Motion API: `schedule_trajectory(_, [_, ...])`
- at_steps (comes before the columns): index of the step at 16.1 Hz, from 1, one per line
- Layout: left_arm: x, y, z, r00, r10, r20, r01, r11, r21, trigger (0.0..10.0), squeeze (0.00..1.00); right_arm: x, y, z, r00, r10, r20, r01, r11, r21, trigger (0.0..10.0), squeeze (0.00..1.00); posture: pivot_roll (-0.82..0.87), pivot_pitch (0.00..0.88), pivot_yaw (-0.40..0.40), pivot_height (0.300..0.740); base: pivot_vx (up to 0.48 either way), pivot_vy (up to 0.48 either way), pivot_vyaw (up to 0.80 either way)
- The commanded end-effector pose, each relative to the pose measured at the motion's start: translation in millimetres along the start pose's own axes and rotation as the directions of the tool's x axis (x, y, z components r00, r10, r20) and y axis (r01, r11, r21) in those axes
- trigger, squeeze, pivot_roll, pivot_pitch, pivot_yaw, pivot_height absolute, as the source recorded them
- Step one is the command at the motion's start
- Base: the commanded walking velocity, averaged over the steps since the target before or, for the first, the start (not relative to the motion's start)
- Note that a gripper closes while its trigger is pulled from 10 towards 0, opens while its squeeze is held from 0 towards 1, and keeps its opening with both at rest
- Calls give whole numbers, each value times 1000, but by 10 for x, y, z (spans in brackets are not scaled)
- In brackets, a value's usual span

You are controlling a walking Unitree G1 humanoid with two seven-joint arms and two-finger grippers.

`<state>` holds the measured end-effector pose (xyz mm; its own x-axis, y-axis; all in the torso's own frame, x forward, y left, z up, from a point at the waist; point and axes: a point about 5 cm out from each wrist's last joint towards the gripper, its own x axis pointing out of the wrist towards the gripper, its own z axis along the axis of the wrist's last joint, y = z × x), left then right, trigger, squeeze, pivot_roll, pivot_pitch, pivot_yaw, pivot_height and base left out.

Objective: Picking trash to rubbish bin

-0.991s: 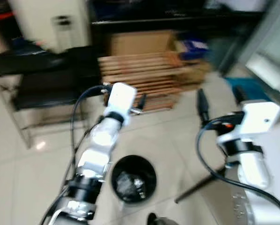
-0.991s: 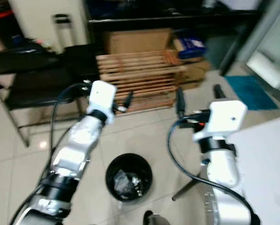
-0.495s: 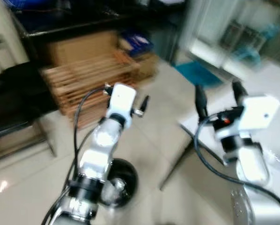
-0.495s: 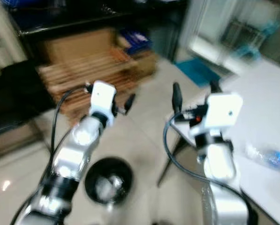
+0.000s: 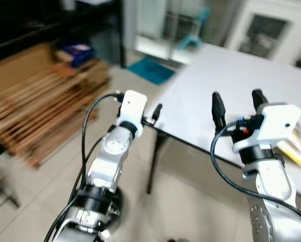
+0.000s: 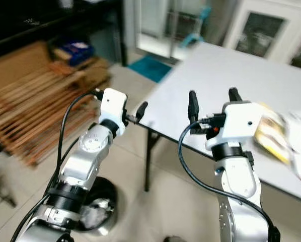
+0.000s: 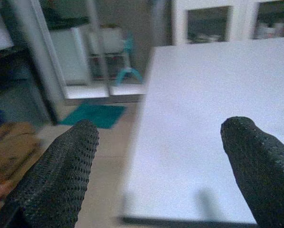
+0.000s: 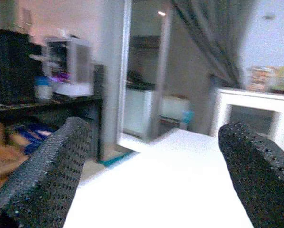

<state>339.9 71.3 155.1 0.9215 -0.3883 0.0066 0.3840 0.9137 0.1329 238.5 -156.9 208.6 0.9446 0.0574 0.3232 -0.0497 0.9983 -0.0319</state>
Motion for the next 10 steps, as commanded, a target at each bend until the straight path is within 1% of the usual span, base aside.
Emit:
schedule_trajectory(1, [26, -45, 10, 1000, -23, 1, 23, 1000, -1, 10000, 0, 2, -5, 21, 1000, -8, 6, 8, 1000, 5, 10000, 0, 109, 50, -24, 740, 0, 0, -800])
schedule_trajectory(5, [75, -84, 6, 1000, -26, 2, 26, 1000, -11, 10000, 0, -14, -5, 12, 1000, -11, -6, 11, 1000, -7, 10000, 0, 97, 52, -24, 740, 0, 0, -797])
schedule_trajectory(7, [79, -97, 0, 999, -35, 0, 35, 999, -19, 10000, 0, -14, 2, 14, 1000, -5, -4, 5, 1000, -12, 10000, 0, 97, 52, -24, 740, 0, -323, 0])
schedule_trajectory(10, [86, -96, -30, 999, -31, -11, 30, 999, -33, 10000, 0, -24, 19, 17, 1000, 3, -5, -3, 1000, -14, 10000, 0, 97, 52, -24, 740, 0, -471, 0])
